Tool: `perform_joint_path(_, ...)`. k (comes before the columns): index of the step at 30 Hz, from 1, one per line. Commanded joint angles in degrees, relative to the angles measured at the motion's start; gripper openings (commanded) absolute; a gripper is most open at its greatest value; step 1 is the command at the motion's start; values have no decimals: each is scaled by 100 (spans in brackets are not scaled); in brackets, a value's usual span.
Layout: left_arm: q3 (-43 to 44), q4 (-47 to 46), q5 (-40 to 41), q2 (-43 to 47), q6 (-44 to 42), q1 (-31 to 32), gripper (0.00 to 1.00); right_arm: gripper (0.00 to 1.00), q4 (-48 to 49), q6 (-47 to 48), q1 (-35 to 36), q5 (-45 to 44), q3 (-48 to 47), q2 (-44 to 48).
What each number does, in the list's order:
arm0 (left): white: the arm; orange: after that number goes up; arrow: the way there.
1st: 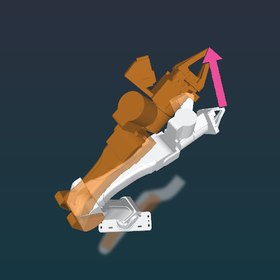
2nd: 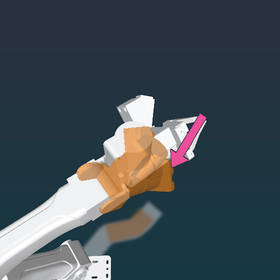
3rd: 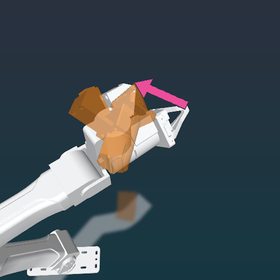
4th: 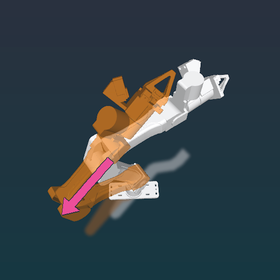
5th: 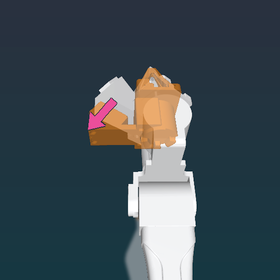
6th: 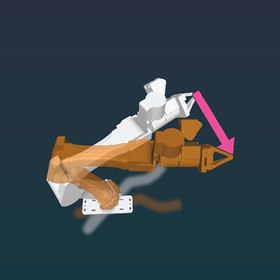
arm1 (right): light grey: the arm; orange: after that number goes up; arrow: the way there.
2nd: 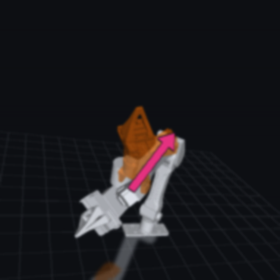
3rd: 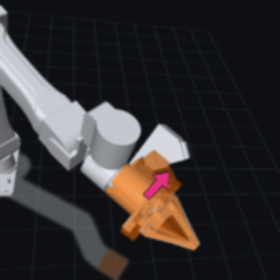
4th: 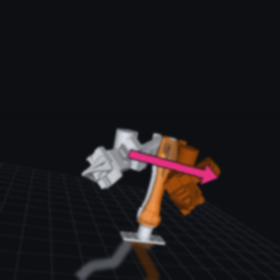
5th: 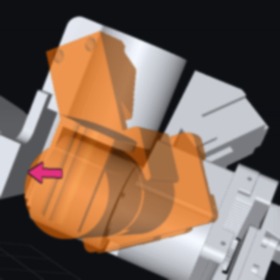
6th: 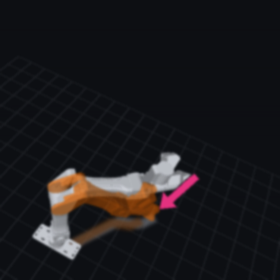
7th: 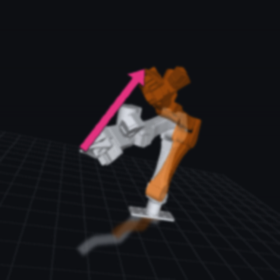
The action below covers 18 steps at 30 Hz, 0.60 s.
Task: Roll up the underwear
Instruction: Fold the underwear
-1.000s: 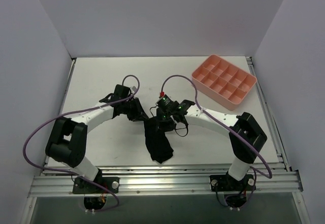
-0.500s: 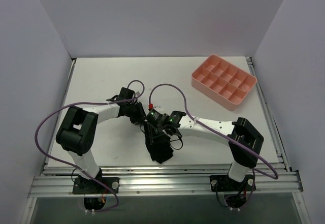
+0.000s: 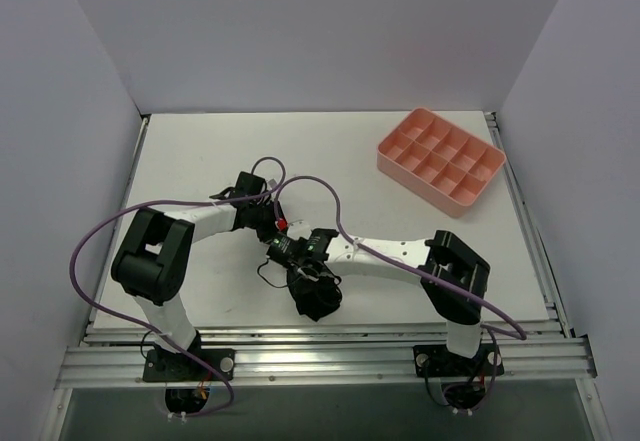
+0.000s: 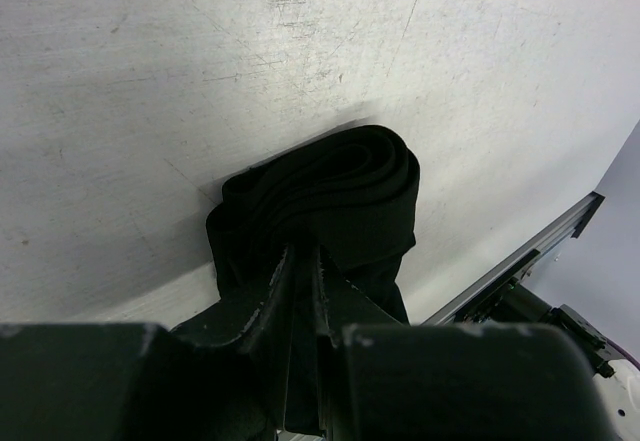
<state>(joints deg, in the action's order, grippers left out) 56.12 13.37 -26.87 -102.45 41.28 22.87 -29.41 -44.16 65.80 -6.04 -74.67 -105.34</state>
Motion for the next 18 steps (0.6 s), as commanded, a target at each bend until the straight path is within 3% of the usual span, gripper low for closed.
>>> perform_joint_path(1, 13, -150, 95, -117, -155, 7, 20, 29, -478, 66, 91, -415, -232, -118)
perform_joint_path(13, 127, -53, 130, -161, -208, 7, 20, 20, -478, 101, 135, -424, -372, -355)
perform_joint_path(18, 119, -36, 130, -152, -217, -2, 20, 22, -452, 127, 144, -354, -469, -505)
